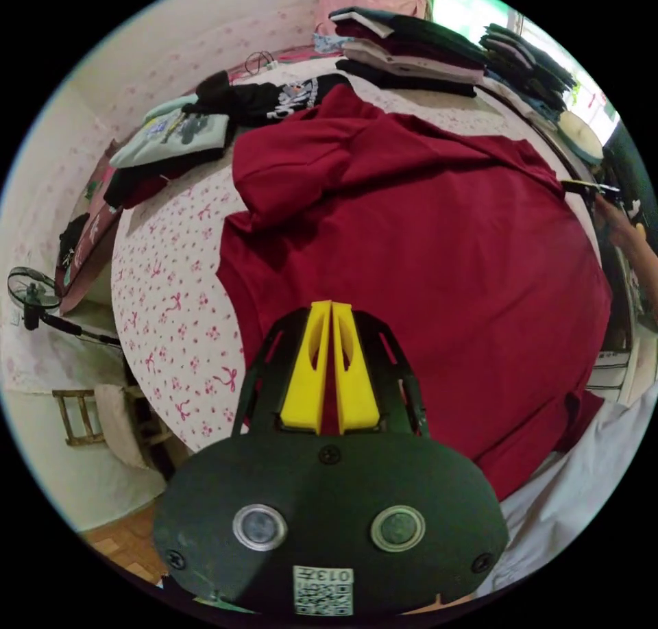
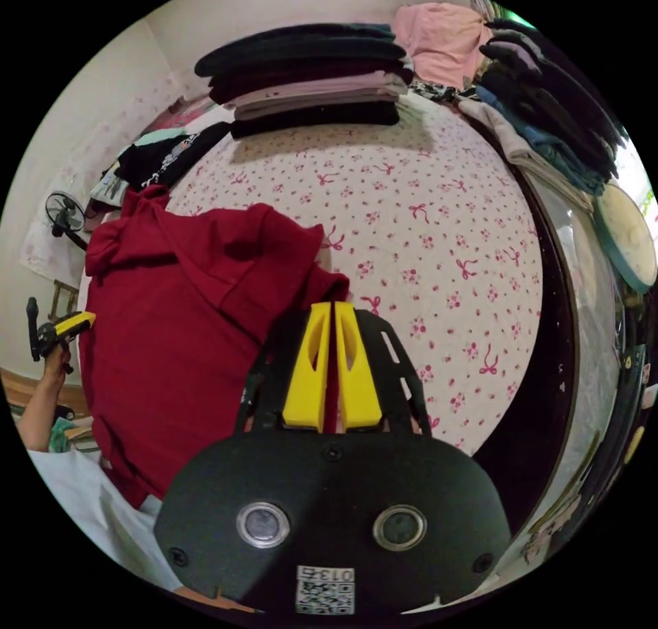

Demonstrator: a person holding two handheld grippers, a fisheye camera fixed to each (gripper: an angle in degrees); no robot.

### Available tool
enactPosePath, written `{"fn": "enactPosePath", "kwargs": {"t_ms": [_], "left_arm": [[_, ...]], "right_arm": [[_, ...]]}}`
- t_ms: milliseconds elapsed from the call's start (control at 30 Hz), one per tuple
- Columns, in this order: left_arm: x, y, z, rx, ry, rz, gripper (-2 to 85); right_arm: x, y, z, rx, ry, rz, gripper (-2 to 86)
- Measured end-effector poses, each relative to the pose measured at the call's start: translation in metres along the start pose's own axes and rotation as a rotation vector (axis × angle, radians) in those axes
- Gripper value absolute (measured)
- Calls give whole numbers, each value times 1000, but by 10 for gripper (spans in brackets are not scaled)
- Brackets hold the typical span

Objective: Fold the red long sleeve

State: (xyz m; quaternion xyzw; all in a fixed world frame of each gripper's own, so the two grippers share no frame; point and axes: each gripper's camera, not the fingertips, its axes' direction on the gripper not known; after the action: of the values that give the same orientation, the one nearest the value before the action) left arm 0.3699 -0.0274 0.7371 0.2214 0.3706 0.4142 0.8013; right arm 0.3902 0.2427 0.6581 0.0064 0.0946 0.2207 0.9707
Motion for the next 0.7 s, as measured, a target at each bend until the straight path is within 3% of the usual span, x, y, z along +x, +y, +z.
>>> {"fn": "enactPosePath", "kwargs": {"t_ms": [67,167,300,467,533,700], "left_arm": [[-8,-2,3,-18,14,-22,-4],[-14,1,3,-9,-5,-37,-4],[-6,4,12,-12,-10,-28,-4],[-4,-1,18,-15,-44,-31,-4],[-8,-3,19,-24,-37,-22,-4],[-36,-1,15,14,-30,-120,-4]], "right_arm": [[-2,-4,-4,-23,0,-1,11],[-16,4,-29,96,16,-46,6],[-62,30,-47,186,-12,-230,5],[-112,45,-1,-80,43,-461,4],[-113,47,-12,-21,53,-495,3],[-52,39,-54,187,-10,-239,8]]}}
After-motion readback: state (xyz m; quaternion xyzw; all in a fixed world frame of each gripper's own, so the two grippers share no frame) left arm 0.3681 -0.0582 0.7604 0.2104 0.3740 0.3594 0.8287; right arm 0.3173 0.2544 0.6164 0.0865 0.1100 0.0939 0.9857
